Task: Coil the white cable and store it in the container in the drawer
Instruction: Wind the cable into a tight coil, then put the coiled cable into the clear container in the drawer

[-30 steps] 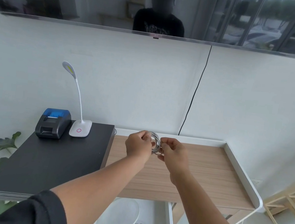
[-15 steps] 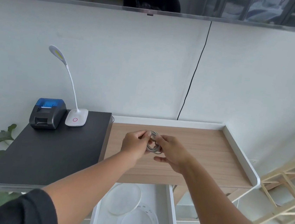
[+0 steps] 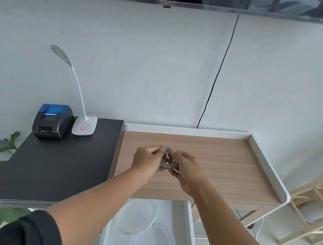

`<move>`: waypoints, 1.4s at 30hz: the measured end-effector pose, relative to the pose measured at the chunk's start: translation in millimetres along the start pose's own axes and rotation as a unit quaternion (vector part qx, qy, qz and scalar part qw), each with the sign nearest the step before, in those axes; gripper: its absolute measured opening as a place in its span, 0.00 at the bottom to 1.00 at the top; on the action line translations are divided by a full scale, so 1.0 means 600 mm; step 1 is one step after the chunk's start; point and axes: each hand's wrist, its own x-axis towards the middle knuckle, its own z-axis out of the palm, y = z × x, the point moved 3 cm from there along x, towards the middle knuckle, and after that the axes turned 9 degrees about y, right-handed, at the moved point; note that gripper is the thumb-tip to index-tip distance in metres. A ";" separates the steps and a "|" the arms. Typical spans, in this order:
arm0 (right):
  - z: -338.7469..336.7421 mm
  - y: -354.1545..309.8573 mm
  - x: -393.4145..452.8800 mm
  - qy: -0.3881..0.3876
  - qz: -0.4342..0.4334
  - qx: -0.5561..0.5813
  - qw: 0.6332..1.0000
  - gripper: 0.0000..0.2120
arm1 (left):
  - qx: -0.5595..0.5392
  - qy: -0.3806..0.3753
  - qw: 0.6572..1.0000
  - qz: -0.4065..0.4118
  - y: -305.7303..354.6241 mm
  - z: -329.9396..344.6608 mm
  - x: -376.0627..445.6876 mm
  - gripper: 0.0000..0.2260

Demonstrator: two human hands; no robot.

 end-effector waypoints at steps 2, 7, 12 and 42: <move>0.004 0.003 0.001 0.002 -0.002 0.006 1.000 0.07 | 0.003 -0.002 1.000 -0.009 0.003 0.000 0.001 0.08; 0.016 0.009 0.004 -0.001 -0.024 0.042 0.999 0.09 | 0.008 -0.026 0.999 -0.040 0.011 -0.001 0.010 0.07; 0.014 0.017 0.022 0.039 -0.014 0.052 0.998 0.13 | 0.081 -0.074 0.994 -0.007 0.015 -0.003 0.018 0.14; -0.033 0.086 0.019 0.030 -0.060 -0.204 0.977 0.06 | 0.082 -0.118 0.984 -0.106 -0.085 -0.025 0.007 0.14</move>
